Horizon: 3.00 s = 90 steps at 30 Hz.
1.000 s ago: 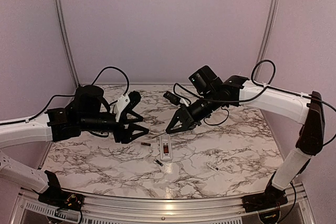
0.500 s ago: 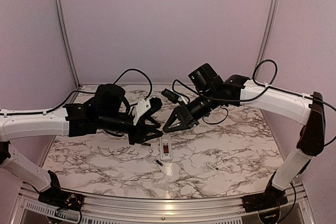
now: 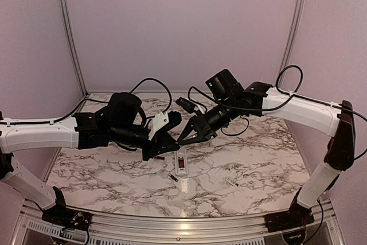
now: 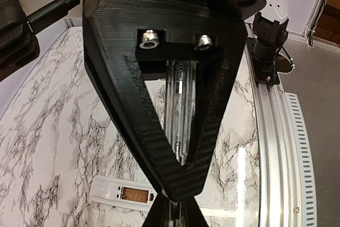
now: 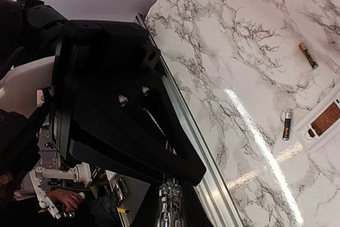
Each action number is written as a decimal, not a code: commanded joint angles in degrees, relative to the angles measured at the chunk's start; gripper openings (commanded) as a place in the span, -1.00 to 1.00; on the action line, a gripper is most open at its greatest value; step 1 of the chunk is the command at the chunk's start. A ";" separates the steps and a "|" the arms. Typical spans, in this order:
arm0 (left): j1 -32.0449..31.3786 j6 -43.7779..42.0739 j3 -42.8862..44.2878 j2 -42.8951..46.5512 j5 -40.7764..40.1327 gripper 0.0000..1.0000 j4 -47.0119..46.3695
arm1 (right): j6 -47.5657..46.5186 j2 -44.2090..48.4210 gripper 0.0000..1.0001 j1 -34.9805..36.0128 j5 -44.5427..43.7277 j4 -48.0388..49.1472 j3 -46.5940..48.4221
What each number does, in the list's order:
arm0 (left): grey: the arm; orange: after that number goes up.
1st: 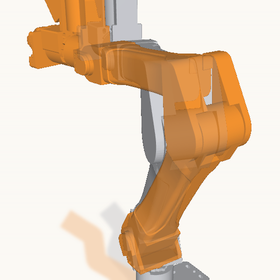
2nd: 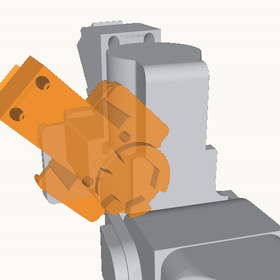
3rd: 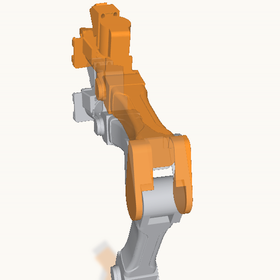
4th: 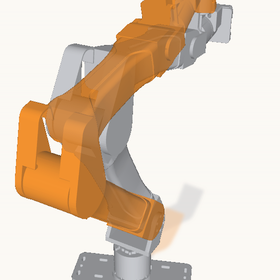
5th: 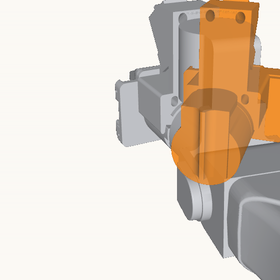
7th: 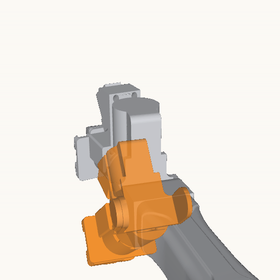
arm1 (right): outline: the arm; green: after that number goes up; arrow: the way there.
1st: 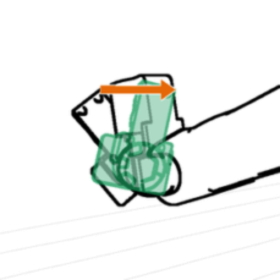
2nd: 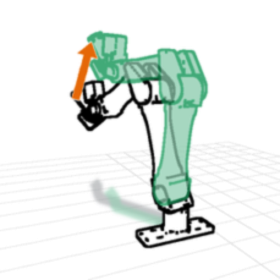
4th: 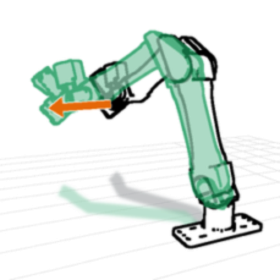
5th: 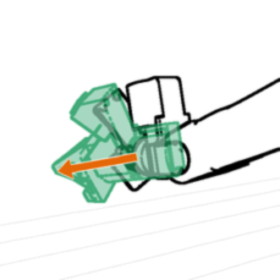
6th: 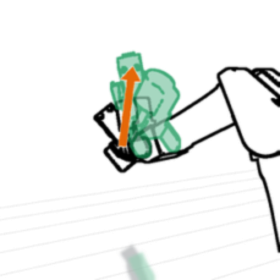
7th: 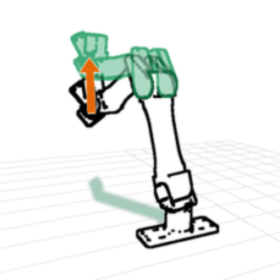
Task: Unload the batteries from the remote control
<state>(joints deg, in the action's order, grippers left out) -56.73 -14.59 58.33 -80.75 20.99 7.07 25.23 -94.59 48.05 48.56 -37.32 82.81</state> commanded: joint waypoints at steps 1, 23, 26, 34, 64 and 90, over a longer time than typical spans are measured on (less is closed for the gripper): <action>-0.74 0.74 1.53 0.21 -0.35 -1.00 1.94 | 0.97 1.05 -1.00 0.64 -0.91 2.74 2.15; -0.93 16.31 -11.38 13.87 -14.53 -1.00 0.78 | 0.10 3.54 0.64 -1.99 -19.70 -2.11 7.26; -0.76 18.00 -13.86 16.30 -18.94 -1.00 0.40 | -0.08 4.11 0.74 -3.08 -20.96 -2.54 6.89; 2.27 22.58 -18.52 21.22 -25.79 -1.00 1.46 | 0.16 5.70 0.97 -5.45 -22.32 -2.95 5.47; 18.21 38.14 -21.62 7.05 -33.61 -1.00 6.55 | 0.28 6.54 0.97 -5.86 -23.46 -4.84 3.13; 20.08 39.98 -20.93 -4.87 -31.93 -1.00 6.20 | 0.44 6.65 0.96 -5.86 -23.68 -4.43 1.82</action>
<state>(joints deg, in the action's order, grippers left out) -37.06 24.91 37.43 -84.12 -11.55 13.13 25.52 -89.23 42.48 26.15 -41.21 84.64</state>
